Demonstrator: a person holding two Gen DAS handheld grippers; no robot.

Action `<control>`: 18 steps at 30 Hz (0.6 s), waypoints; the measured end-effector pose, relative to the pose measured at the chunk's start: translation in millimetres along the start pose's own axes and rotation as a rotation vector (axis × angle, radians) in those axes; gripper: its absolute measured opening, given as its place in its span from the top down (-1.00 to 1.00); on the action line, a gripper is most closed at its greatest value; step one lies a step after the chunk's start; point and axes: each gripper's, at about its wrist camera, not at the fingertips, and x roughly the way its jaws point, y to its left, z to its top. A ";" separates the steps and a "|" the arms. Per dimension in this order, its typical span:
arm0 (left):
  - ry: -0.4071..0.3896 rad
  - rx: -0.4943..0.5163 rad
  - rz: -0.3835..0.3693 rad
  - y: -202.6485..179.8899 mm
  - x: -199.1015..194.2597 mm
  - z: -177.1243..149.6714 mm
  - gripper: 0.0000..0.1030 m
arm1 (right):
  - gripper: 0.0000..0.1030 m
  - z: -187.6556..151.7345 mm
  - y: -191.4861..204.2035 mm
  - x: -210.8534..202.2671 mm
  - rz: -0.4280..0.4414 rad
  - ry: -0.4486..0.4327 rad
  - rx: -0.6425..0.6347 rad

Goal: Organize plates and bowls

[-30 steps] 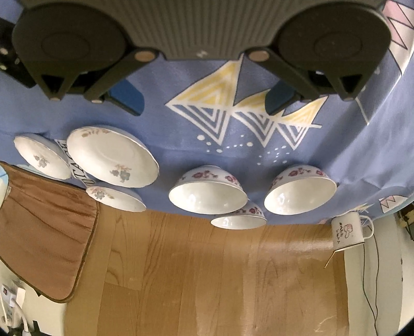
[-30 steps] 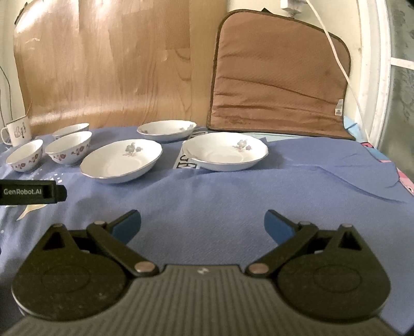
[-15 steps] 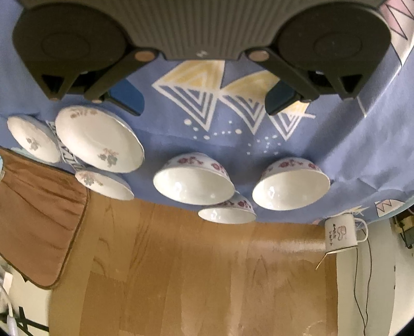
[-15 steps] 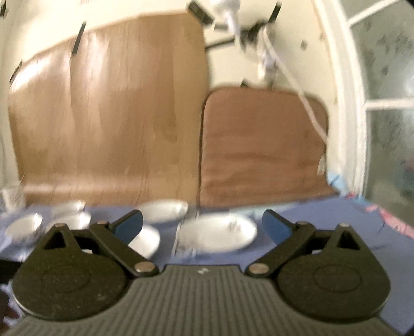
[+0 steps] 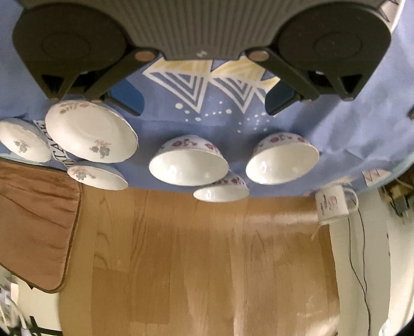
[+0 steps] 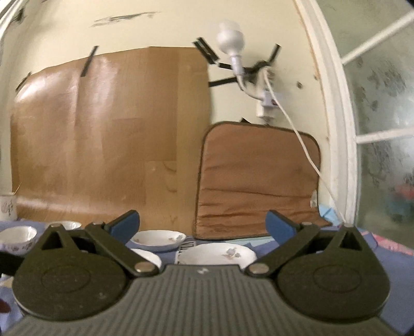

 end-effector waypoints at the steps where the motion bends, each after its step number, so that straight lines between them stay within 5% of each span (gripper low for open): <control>1: -0.012 0.011 0.009 -1.6 -2.0 -0.7 -1.00 | -1.00 -0.6 6.0 -4.6 0.006 -0.028 -0.034; 5: -0.012 0.011 0.013 -0.9 -2.4 -0.1 -1.00 | -1.00 -4.4 25.8 -19.1 0.030 -0.114 -0.159; 11: 0.031 -0.066 -0.011 12.7 3.8 0.3 -1.00 | -1.00 0.5 18.5 -11.1 0.027 -0.052 -0.112; 18: 0.049 -0.082 -0.034 15.5 6.6 -1.3 -1.00 | -1.00 1.0 23.9 1.4 0.156 0.080 -0.115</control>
